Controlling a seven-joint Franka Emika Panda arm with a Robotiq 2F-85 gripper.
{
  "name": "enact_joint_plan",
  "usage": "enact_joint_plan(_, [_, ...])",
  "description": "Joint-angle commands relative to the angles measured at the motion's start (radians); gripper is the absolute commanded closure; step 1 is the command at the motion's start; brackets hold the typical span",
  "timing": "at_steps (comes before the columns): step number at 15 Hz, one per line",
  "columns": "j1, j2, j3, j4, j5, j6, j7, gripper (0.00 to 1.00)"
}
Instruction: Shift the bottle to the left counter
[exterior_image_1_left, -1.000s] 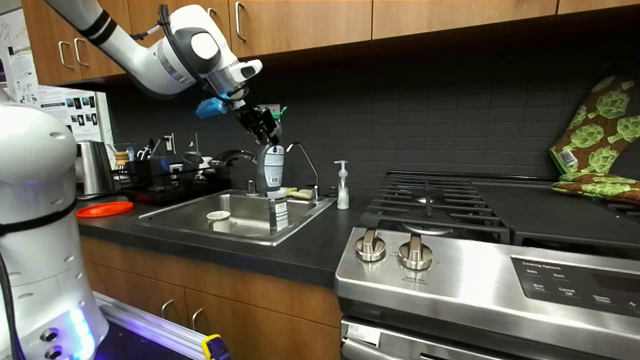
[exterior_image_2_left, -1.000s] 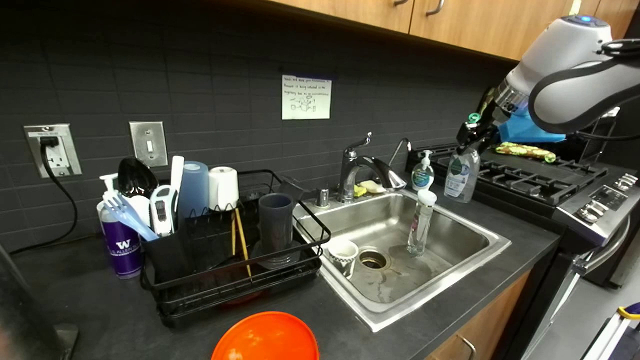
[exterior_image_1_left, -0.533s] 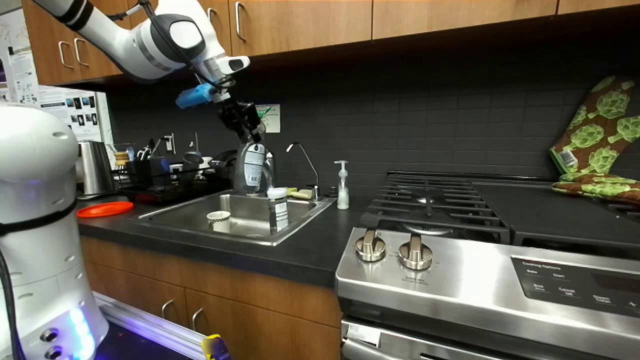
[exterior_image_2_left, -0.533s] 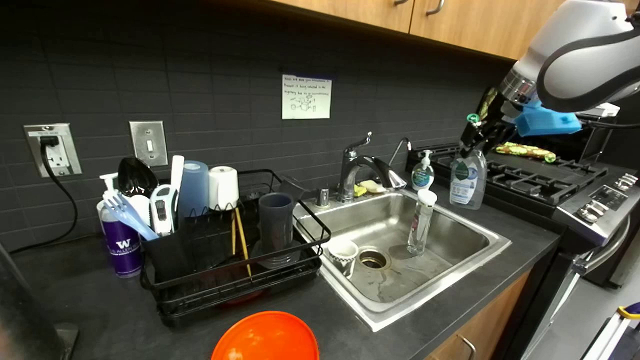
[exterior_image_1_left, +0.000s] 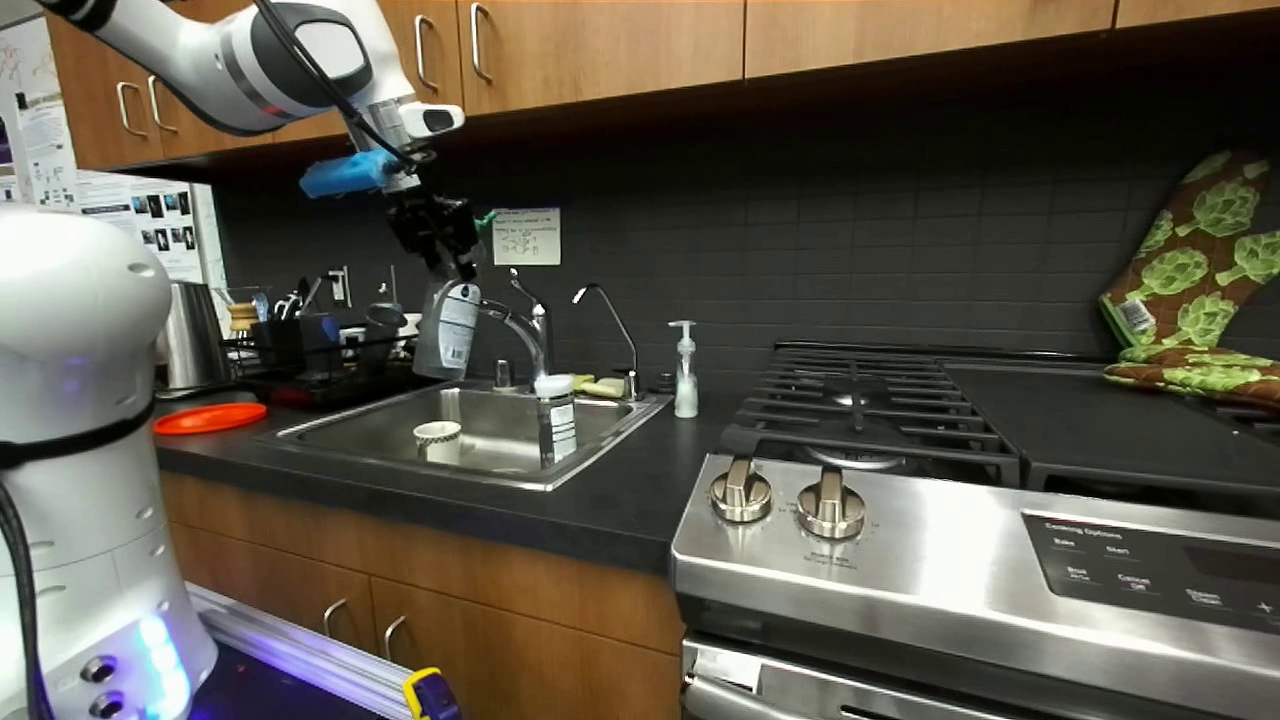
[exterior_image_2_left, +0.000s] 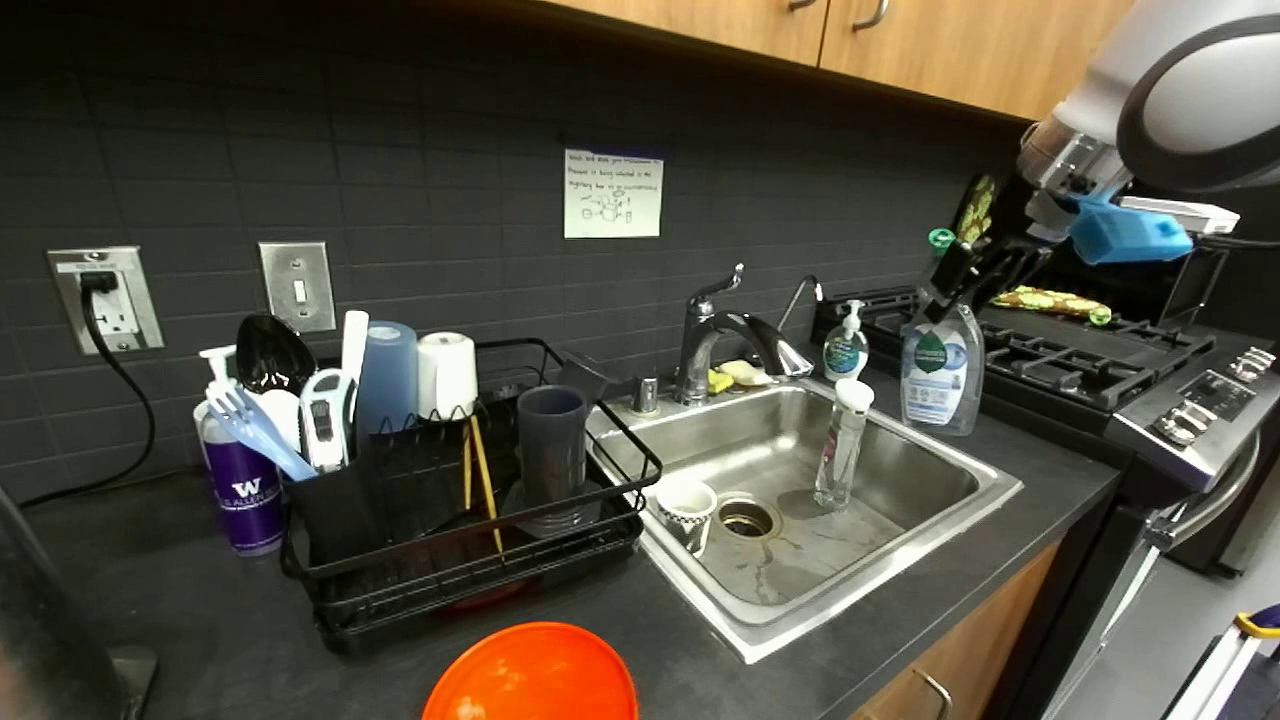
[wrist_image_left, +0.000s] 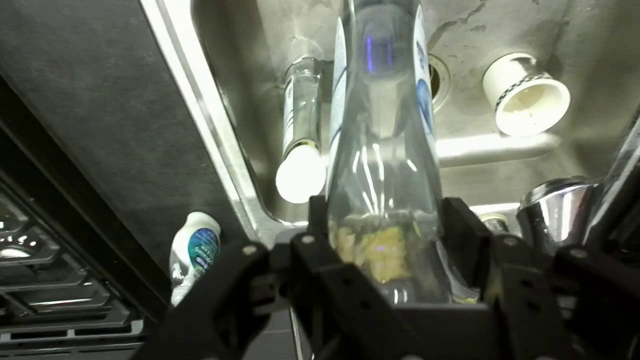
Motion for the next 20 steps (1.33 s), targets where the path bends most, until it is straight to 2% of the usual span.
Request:
enact_joint_plan(1, [0.056, -0.06, -0.002, 0.0, 0.051, -0.072, -0.059, 0.67])
enact_joint_plan(14, [0.25, -0.143, 0.055, 0.002, 0.181, -0.246, -0.13, 0.67])
enact_joint_plan(20, [0.341, -0.145, 0.084, 0.002, 0.261, -0.239, -0.16, 0.67])
